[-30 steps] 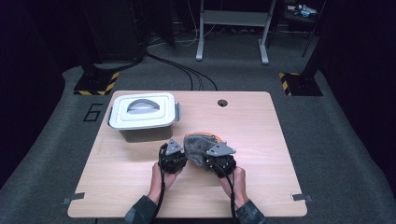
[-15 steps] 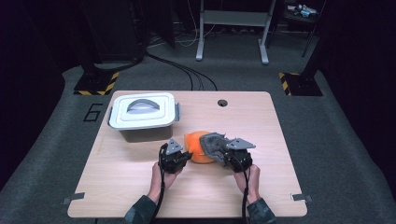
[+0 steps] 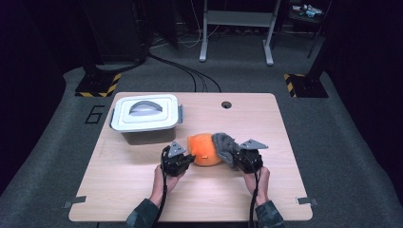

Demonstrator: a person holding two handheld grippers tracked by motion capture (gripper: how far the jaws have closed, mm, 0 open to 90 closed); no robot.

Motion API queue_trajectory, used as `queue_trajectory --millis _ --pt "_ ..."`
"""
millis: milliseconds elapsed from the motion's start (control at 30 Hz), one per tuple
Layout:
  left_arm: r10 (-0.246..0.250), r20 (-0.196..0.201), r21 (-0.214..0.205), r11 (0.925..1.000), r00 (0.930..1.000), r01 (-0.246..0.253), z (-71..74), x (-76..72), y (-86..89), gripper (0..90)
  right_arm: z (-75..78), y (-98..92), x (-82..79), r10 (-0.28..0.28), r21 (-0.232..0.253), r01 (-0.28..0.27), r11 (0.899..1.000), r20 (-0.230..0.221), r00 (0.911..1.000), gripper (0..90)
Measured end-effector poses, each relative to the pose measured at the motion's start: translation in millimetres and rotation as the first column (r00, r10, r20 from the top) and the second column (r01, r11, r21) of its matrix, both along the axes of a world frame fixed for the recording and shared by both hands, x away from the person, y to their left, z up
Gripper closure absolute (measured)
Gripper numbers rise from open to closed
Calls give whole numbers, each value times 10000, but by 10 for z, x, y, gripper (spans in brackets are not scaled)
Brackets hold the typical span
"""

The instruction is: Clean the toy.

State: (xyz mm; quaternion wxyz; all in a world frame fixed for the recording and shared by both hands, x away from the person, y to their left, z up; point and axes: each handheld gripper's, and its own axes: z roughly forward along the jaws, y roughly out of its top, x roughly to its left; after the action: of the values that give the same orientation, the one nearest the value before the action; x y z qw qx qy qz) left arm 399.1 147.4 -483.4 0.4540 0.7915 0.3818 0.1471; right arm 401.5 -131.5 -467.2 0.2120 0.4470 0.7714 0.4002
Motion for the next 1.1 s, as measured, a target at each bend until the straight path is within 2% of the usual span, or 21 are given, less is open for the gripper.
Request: queue_trajectory --millis 100,233,367,433,533,600,767,900,1100 --pt "-45 -30 10 10000 10000 45 -1 2 4 864 124 140 -121 542 19 -543 9985 432 9976 846" --pt "-63 37 51 10000 10000 63 2 -4 -23 864 250 392 -228 1342 -110 -1338 9910 800 9877 846" --pt "-40 23 49 10000 10000 40 1 0 -16 864 230 634 -268 2089 -529 -2053 9773 745 9751 846" --pt "-38 3 38 10000 10000 38 0 2 -14 864 191 686 -260 2239 -891 -2166 9722 825 9711 847" --pt "-98 -25 20 10000 9999 98 -1 2 -8 864 157 650 -246 2002 -781 -1947 9778 701 9772 849" --pt "-121 1 47 9999 9999 121 -3 1 -7 864 144 576 -229 1783 -594 -1745 9829 655 9818 850" --pt "-28 38 -68 10000 10000 28 -10 10 -7 864 110 373 -178 1258 -474 -1234 9912 516 9907 852" --pt "-40 46 -10 10000 10000 40 -9 11 -5 864 57 192 -73 815 -48 -814 9967 238 9964 853" --pt "-45 -32 71 10000 10000 46 -24 19 27 863 -62 -43 85 1 108 1 9999 -153 9999 853"
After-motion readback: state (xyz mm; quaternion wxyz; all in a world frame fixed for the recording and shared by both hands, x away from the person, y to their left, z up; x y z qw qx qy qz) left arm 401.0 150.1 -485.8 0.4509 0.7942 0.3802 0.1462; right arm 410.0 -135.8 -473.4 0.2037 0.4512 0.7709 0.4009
